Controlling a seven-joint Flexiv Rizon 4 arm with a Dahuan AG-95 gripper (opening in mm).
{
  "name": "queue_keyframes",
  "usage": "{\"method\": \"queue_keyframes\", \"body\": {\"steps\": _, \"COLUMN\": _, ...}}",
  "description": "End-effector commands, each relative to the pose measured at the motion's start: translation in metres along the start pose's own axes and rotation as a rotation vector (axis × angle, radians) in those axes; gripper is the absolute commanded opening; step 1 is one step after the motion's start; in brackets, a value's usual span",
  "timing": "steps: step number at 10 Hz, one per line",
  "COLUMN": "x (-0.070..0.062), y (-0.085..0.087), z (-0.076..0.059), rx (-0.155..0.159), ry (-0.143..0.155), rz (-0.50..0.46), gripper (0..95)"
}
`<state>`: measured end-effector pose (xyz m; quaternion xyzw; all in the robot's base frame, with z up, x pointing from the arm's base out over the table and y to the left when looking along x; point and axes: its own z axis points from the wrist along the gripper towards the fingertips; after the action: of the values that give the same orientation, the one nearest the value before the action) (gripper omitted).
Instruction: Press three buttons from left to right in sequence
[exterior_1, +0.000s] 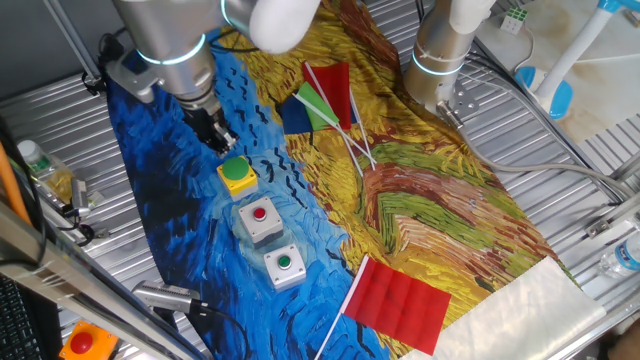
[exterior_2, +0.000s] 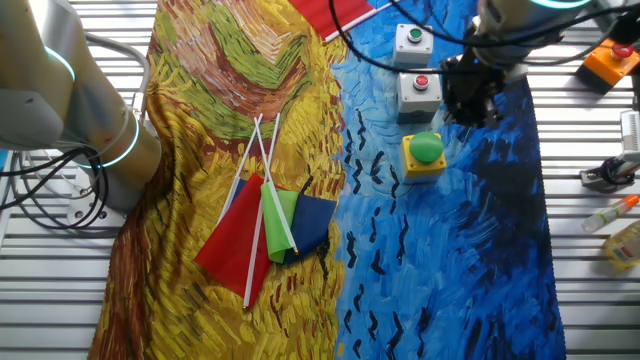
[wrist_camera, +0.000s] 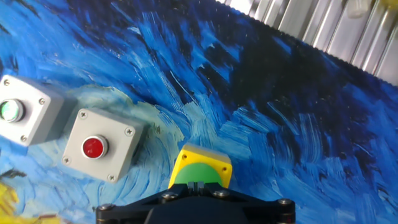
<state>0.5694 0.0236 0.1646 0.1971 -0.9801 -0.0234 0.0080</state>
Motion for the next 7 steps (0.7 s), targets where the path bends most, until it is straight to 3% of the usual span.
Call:
{"method": "queue_keyframes", "body": {"steps": 1, "x": 0.003, "y": -0.001, "z": -0.002, "rx": 0.009, "ry": -0.012, "rz": -0.004, "gripper": 0.0}}
{"method": "queue_keyframes", "body": {"steps": 4, "x": 0.014, "y": -0.007, "z": -0.002, "rx": 0.007, "ry": -0.019, "rz": -0.015, "gripper": 0.0}}
{"method": "queue_keyframes", "body": {"steps": 7, "x": 0.016, "y": -0.006, "z": -0.002, "rx": 0.009, "ry": -0.019, "rz": -0.006, "gripper": 0.0}}
